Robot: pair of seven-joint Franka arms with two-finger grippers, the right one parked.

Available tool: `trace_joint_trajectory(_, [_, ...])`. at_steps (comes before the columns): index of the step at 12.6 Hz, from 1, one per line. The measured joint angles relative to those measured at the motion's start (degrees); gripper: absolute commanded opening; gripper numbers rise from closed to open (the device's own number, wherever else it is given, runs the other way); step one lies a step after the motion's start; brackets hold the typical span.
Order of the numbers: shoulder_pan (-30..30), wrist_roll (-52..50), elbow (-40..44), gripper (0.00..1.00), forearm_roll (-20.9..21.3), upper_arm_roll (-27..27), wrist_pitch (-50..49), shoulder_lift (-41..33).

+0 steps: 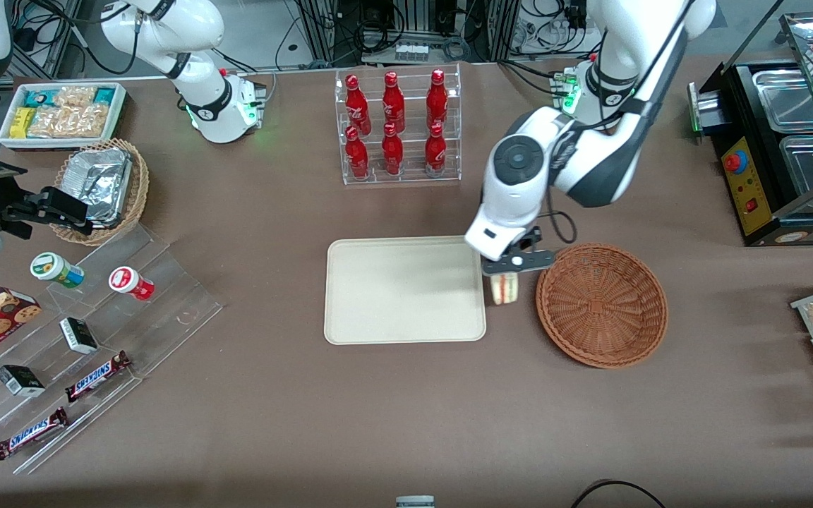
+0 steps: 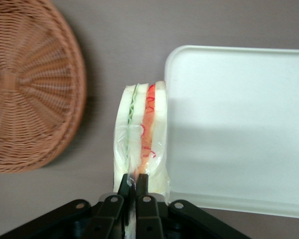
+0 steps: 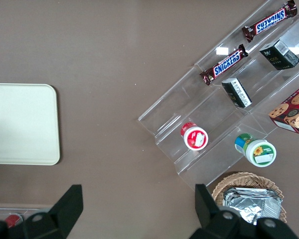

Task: Place sandwich from basket to tray
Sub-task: 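Lift the sandwich and carry it with the left gripper over the cream tray, then lower the sandwich onto the tray and open the left gripper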

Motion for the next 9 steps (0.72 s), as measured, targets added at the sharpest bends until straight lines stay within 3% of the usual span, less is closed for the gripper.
trace_joint_trajectory(9, [-5.55,-0.21,8.12,0.0,0.07,0.07,10.64,13.35])
